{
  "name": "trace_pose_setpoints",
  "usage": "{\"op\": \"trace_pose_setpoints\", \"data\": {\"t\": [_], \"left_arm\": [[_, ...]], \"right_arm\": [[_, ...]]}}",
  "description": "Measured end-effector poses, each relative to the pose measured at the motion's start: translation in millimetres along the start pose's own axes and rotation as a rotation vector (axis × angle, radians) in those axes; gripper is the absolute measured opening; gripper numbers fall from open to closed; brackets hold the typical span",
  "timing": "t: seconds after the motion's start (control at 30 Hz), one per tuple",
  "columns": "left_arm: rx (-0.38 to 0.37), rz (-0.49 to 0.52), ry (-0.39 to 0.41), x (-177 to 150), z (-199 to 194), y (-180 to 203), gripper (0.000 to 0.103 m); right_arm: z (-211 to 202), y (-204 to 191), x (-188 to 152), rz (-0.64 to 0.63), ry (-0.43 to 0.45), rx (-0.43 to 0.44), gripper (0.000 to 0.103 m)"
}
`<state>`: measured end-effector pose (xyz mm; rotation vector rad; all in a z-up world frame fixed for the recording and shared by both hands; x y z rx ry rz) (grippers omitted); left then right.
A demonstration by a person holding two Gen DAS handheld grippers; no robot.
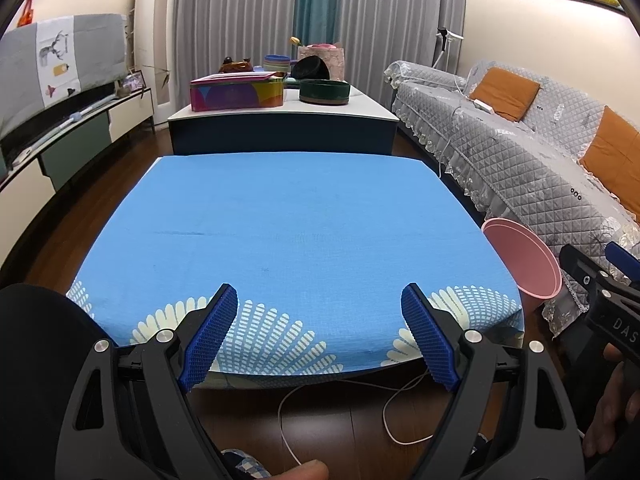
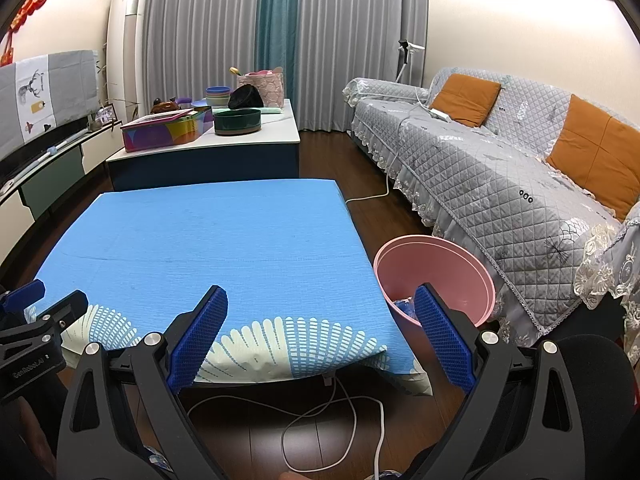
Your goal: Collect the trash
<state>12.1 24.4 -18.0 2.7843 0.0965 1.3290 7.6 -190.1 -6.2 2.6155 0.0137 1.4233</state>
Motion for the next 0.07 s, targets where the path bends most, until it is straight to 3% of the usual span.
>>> {"op": "trace_pose_setpoints", "data": {"t": [0.07], "left_arm": [[0.000, 0.000, 0.000, -0.6, -1.1, 0.7, 0.082]], "right_arm": [[0.0, 0.2, -0.3, 0.000, -0.001, 0.000, 0.093]]}}
Point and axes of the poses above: each gripper's, at about its wrist camera, not at the fingertips, and z roughly the way its jaws point, y to its right, x to its top, the point moved 6 cm from there along z, roughly the way its jaws point, and after that the axes turned 1 degree about -z, right-handed, at the moved point
